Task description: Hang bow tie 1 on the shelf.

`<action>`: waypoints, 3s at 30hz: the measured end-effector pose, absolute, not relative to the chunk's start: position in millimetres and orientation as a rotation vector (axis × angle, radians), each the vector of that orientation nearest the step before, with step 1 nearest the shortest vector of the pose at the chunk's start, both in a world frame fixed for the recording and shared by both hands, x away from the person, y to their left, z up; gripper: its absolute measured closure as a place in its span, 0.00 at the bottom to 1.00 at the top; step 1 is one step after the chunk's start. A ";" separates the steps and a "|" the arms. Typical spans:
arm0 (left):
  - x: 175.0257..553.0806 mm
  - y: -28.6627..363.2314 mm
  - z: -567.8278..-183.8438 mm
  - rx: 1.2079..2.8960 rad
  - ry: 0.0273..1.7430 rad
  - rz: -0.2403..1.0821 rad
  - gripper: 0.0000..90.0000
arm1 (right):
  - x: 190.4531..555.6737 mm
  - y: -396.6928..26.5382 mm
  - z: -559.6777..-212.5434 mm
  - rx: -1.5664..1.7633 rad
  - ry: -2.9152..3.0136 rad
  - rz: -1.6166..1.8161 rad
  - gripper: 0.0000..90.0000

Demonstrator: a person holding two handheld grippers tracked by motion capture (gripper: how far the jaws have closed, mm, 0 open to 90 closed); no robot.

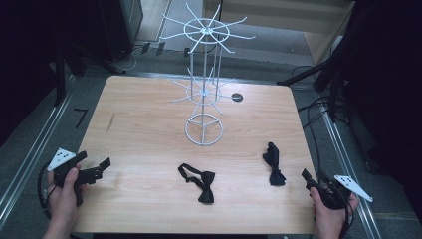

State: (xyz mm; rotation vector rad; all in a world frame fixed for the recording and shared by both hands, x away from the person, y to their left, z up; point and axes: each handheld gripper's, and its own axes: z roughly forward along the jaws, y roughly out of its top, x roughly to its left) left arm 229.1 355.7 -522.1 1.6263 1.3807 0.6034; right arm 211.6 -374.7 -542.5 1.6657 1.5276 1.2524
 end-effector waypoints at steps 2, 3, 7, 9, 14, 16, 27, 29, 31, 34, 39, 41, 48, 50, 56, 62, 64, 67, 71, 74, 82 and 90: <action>229.0 355.7 -522.1 1.626 1.379 0.604 0.02 | 212.2 -372.6 -540.9 1.665 1.528 1.242 0.39; 228.9 355.6 -522.1 1.626 1.378 0.604 0.02 | 212.8 -371.8 -540.1 1.652 1.531 1.244 0.39; 228.7 355.4 -522.0 1.627 1.378 0.600 0.02 | 213.9 -364.4 -535.6 1.628 1.547 1.257 0.43; 228.8 355.6 -522.0 1.628 1.379 0.599 0.02 | 214.9 -360.3 -533.8 1.610 1.558 1.251 0.44; 229.5 355.5 -522.1 1.627 1.381 0.598 0.02 | 217.6 -351.0 -531.8 1.607 1.579 1.243 0.44; 229.4 355.4 -522.1 1.628 1.380 0.599 0.02 | 219.3 -346.5 -531.4 1.600 1.592 1.240 0.45; 229.5 355.3 -522.1 1.631 1.379 0.598 0.02 | 225.7 -323.2 -532.4 1.566 1.673 1.218 0.45; 229.5 355.3 -522.1 1.631 1.379 0.598 0.02 | 226.5 -320.1 -533.0 1.567 1.683 1.227 0.45; 229.6 355.3 -522.1 1.631 1.379 0.598 0.02 | 226.9 -317.3 -533.7 1.572 1.695 1.230 0.45; 229.6 355.2 -522.1 1.632 1.379 0.597 0.02 | 227.9 -313.0 -534.6 1.561 1.715 1.224 0.45; 229.7 355.0 -522.2 1.632 1.378 0.599 0.02 | 230.2 -306.3 -536.9 1.566 1.751 1.224 0.48; 229.7 355.0 -522.1 1.633 1.379 0.599 0.02 | 231.6 -303.4 -538.4 1.572 1.767 1.209 0.48; 229.8 354.9 -522.2 1.634 1.378 0.598 0.02 | 236.4 -294.2 -543.8 1.580 1.815 1.147 0.47; 229.9 355.0 -522.1 1.635 1.377 0.598 0.02 | 237.7 -292.2 -545.4 1.584 1.827 1.127 0.48; 229.9 354.8 -522.1 1.635 1.378 0.599 0.02 | 241.3 -288.4 -550.0 1.595 1.858 1.087 0.54; 229.9 354.7 -522.1 1.636 1.378 0.599 0.02 | 243.3 -285.7 -550.7 1.609 1.861 1.041 0.60; 229.9 354.7 -522.0 1.636 1.377 0.600 0.02 | 243.8 -285.0 -550.8 1.619 1.866 1.022 0.64; 229.9 354.6 -522.1 1.636 1.377 0.600 0.02 | 244.8 -284.6 -551.3 1.624 1.871 1.010 0.71; 229.9 354.6 -522.1 1.636 1.377 0.601 0.02 | 244.8 -285.8 -551.1 1.634 1.872 1.025 0.78; 229.9 354.7 -522.0 1.636 1.377 0.599 0.02 | 244.5 -286.7 -550.1 1.624 1.886 1.029 0.78; 230.2 355.0 -522.0 1.635 1.377 0.595 0.02 | 239.6 -277.2 -541.8 1.551 1.909 1.056 0.78; 230.2 354.9 -522.1 1.634 1.377 0.595 0.02 | 231.6 -263.1 -526.8 1.478 1.912 1.099 0.78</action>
